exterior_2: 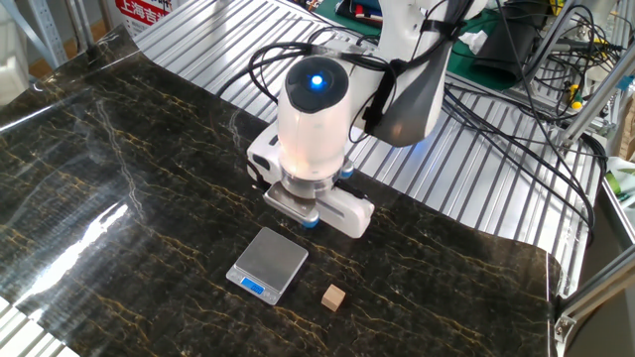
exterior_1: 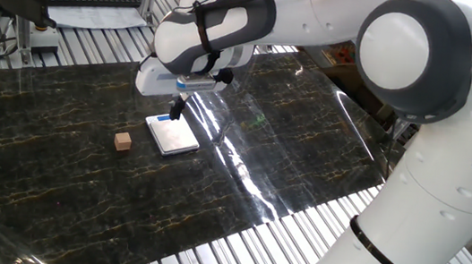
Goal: Place the block on the scale
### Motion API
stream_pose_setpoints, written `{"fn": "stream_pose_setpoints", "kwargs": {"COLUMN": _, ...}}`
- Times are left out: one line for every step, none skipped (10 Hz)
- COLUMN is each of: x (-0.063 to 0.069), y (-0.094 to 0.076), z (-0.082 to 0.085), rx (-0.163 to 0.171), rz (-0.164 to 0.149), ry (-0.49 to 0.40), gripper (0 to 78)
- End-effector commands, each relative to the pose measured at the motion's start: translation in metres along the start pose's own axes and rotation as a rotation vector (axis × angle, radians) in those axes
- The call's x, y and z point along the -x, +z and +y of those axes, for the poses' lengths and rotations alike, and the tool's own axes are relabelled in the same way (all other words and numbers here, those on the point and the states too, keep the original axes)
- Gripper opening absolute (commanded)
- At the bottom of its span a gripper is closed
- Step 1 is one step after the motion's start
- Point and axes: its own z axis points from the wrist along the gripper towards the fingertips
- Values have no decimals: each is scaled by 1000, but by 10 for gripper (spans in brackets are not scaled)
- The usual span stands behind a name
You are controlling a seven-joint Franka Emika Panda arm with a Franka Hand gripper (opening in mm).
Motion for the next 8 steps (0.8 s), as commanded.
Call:
{"fn": "stream_pose_setpoints", "kwargs": {"x": 2, "y": -3, "z": 2, "rx": -51, "rz": 15, "ry": -49, "gripper": 0}}
{"fn": "stream_pose_setpoints", "kwargs": {"x": 2, "y": -3, "z": 2, "rx": -47, "rz": 50, "ry": -129, "gripper": 0}}
{"fn": "stream_pose_setpoints", "kwargs": {"x": 2, "y": -3, "z": 2, "rx": -44, "rz": 58, "ry": -164, "gripper": 0}}
{"fn": "stream_pose_setpoints", "kwargs": {"x": 2, "y": -3, "z": 2, "rx": -43, "rz": 51, "ry": -184, "gripper": 0}}
{"fn": "stream_pose_setpoints", "kwargs": {"x": 2, "y": -3, "z": 2, "rx": -41, "rz": 49, "ry": -185, "gripper": 0}}
{"fn": "stream_pose_setpoints", "kwargs": {"x": 1, "y": -2, "z": 5, "rx": -42, "rz": 46, "ry": -171, "gripper": 0}}
{"fn": "stream_pose_setpoints", "kwargs": {"x": -1, "y": 0, "z": 25, "rx": -44, "rz": 35, "ry": -136, "gripper": 0}}
{"fn": "stream_pose_setpoints", "kwargs": {"x": -2, "y": 3, "z": 35, "rx": -44, "rz": 29, "ry": -123, "gripper": 0}}
